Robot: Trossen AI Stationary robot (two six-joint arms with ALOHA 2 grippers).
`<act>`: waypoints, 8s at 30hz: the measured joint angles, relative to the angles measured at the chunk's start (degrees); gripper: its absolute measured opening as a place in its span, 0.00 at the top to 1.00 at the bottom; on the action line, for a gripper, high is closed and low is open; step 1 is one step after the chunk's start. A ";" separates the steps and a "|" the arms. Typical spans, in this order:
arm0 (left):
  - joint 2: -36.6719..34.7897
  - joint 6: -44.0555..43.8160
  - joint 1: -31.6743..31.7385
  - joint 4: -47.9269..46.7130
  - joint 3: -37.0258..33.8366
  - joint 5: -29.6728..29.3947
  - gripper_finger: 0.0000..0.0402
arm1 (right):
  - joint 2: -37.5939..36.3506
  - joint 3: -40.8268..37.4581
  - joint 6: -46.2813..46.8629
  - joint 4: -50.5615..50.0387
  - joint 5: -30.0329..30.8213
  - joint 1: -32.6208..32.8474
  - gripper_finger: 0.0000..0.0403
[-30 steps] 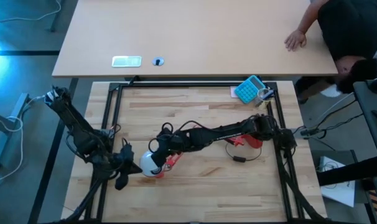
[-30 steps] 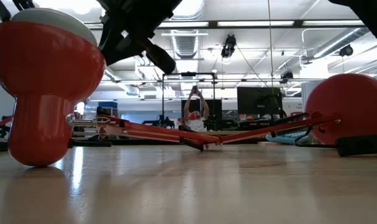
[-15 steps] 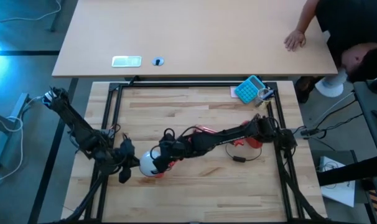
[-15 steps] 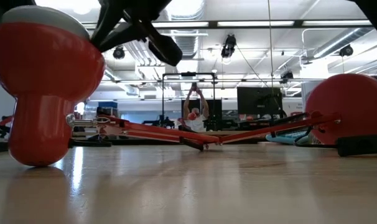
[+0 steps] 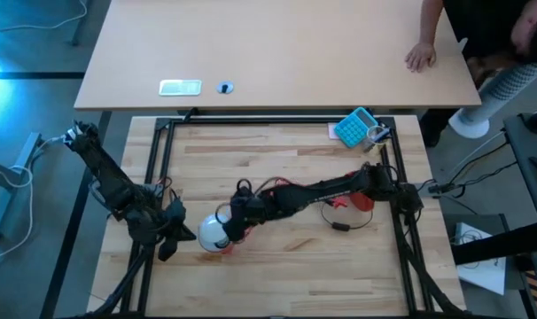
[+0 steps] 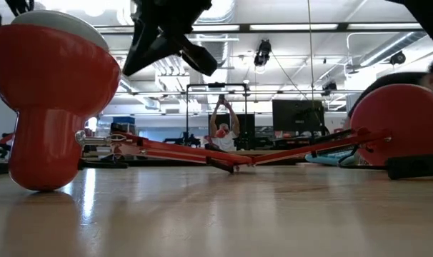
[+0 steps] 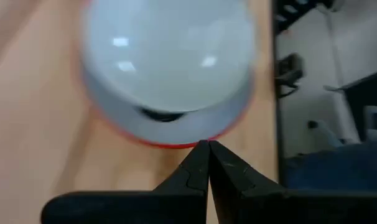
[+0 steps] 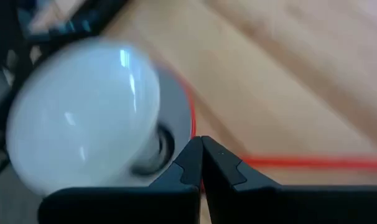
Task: Screw lightbulb
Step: Insert the lightbulb into the orange desk lamp
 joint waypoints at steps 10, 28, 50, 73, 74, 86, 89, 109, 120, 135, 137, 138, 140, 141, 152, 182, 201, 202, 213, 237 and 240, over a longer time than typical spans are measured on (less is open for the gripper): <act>9.77 2.90 -1.07 12.43 0.37 -4.42 1.00 | 0.52 -0.13 -5.32 6.55 -0.51 -1.73 1.00; 7.07 0.91 0.94 1.89 0.23 -7.36 1.00 | -0.38 -0.17 -3.75 4.92 -3.00 1.75 1.00; 5.47 -3.08 -4.48 1.29 2.74 -7.44 1.00 | 0.55 2.32 -8.62 2.87 3.37 -1.84 1.00; 3.84 -3.21 -2.05 -8.07 2.34 -11.13 1.00 | 2.34 2.55 -6.40 4.40 -0.09 0.87 1.00; 3.21 -3.40 -1.88 -9.47 2.31 -11.15 1.00 | 2.20 2.56 -6.13 4.39 -0.16 1.26 1.00; -1.93 -5.69 -0.50 -15.59 2.75 -6.09 1.00 | 0.26 2.62 -6.32 0.27 -0.29 1.69 1.00; -1.25 -6.00 -1.86 -13.14 3.40 -5.83 1.00 | 0.52 2.62 -7.78 0.81 0.01 0.07 1.00; 6.50 -3.28 -2.32 -2.55 3.25 -9.37 1.00 | 1.88 2.54 -9.96 5.12 -3.35 -1.48 1.00; 3.91 -4.47 -1.95 -11.69 3.21 -9.97 1.00 | 1.59 2.62 -7.76 4.87 -4.72 0.84 1.00; -0.23 -6.80 -3.24 -15.78 5.41 -6.23 1.00 | 0.26 2.62 -7.71 2.50 -4.27 1.70 1.00; 1.50 -5.75 -3.85 -13.94 6.36 -6.40 1.00 | 0.58 2.64 -8.49 2.80 -2.68 0.63 1.00; 2.45 -5.39 -3.94 -13.59 6.65 -6.49 1.00 | 0.74 2.64 -8.74 2.70 -2.08 0.04 1.00; 4.65 -4.72 -4.00 -12.49 6.83 -6.72 1.00 | 1.41 2.64 -8.99 2.74 -1.55 -0.87 1.00; 5.57 -4.65 -4.00 -11.79 6.96 -7.13 1.00 | 1.73 2.64 -9.06 2.80 -1.56 -1.27 1.00; 9.33 -4.11 -3.88 -10.06 6.99 -9.11 1.00 | 2.95 2.58 -9.12 4.70 -3.45 -1.24 1.00; 3.11 -4.36 -3.28 -16.64 8.30 -5.45 1.00 | 2.64 6.91 -9.53 -2.17 -4.18 0.28 1.00; 8.05 -0.66 -0.85 -12.76 7.01 -9.87 1.00 | 3.32 5.69 -11.70 2.49 -1.43 -1.17 1.00; 7.96 -0.42 -0.58 -13.21 6.97 -9.83 1.00 | 3.32 5.68 -11.39 2.46 -1.37 -1.05 1.00; 3.91 -1.25 0.00 -22.82 6.68 -10.30 1.00 | 3.30 7.54 -8.20 1.95 -4.42 2.34 1.00; 6.93 -3.07 -5.02 -12.91 6.64 -9.72 1.00 | 5.64 7.91 -11.92 1.50 -0.66 -2.54 1.00; 6.25 -3.07 -4.52 -13.37 6.57 -10.50 1.00 | 6.19 7.87 -11.12 2.67 -2.15 -2.13 1.00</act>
